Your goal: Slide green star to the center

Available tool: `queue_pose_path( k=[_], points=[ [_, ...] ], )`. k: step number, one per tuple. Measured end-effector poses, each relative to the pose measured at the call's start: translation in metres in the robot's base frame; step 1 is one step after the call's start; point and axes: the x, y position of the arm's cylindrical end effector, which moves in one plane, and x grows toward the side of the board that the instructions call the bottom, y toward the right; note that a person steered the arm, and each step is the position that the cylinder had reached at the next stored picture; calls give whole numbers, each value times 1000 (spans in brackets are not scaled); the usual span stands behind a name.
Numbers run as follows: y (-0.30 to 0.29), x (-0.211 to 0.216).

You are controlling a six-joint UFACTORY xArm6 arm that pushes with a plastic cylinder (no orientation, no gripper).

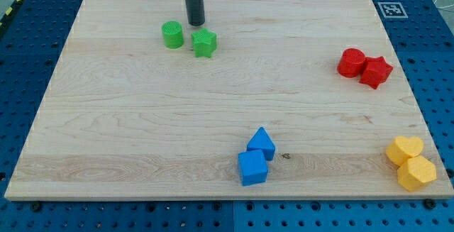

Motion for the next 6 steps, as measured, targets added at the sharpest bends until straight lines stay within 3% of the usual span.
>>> queue_pose_path(
  k=[1, 6],
  points=[
    [11, 1],
    [30, 91]
  ],
)
